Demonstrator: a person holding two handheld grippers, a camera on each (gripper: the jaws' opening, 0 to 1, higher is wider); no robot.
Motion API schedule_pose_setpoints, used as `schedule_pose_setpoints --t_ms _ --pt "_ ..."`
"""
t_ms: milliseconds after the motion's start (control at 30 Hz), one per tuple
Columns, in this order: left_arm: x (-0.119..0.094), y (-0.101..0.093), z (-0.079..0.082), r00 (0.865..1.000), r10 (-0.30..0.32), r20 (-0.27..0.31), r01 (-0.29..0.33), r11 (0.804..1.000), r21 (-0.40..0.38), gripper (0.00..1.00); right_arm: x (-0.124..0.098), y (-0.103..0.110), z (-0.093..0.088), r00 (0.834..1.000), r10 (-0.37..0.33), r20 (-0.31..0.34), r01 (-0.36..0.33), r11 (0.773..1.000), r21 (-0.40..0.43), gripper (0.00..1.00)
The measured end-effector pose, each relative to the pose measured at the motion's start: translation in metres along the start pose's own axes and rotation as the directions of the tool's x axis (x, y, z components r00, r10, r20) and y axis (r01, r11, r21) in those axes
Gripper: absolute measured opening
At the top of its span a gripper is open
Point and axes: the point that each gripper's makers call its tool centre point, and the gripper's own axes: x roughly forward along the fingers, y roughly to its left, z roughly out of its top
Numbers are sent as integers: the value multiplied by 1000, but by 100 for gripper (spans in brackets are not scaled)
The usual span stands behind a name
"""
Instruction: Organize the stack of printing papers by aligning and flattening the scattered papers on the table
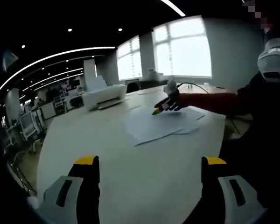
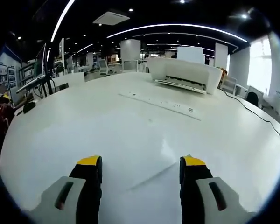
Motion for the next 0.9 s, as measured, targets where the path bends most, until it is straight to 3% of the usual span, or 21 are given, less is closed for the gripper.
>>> schedule_pose_setpoints --t_ms 900 --pt "0 -3 -2 1000 -4 -2 4 1000 -1 92 4 -2 -6 1000 -6 16 6 1000 18 60"
